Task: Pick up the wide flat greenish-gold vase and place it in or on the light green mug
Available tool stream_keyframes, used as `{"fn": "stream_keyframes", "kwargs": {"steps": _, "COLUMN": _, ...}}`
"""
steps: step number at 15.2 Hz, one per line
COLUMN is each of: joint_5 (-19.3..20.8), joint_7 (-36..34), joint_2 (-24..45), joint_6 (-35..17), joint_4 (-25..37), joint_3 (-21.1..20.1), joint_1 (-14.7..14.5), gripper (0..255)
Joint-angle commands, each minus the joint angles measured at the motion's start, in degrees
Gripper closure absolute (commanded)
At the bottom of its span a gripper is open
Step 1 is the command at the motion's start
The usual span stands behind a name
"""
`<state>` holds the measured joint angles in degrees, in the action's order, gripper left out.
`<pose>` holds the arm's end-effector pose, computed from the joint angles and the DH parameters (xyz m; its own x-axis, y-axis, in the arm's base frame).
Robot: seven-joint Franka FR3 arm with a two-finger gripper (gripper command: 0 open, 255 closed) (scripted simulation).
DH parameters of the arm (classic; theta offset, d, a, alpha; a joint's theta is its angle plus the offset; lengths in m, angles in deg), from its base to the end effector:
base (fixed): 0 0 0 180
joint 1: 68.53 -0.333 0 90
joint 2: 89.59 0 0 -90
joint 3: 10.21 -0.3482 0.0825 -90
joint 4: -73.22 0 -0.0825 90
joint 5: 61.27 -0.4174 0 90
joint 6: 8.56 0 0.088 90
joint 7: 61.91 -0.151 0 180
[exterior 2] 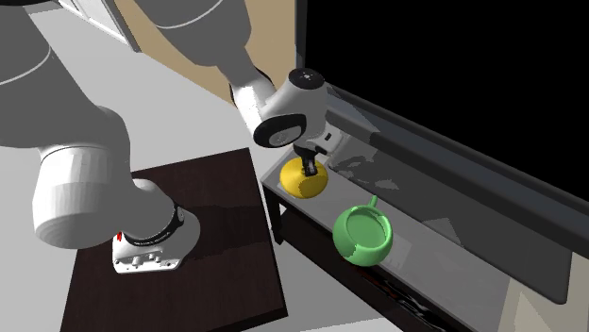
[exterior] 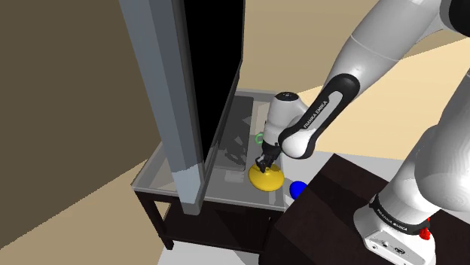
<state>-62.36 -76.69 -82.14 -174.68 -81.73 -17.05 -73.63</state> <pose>0.4200 0.0903 0.1501 0.9958 -0.0703 0.0579 -0.0682 -0.9970 -0.0372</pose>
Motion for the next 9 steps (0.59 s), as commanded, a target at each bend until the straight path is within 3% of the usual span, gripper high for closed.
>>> {"fn": "stream_keyframes", "kwargs": {"steps": 1, "joint_5": -0.5, "joint_7": 0.3, "joint_2": -1.6, "joint_6": 1.4, "joint_4": -0.2, "joint_3": -0.3, "joint_1": 0.1, "gripper": 255}}
{"fn": "stream_keyframes", "kwargs": {"steps": 9, "joint_5": -2.4, "joint_7": 1.6, "joint_2": -9.4, "joint_6": 9.0, "joint_4": -0.4, "joint_3": -0.7, "joint_1": 0.2, "gripper": 255}}
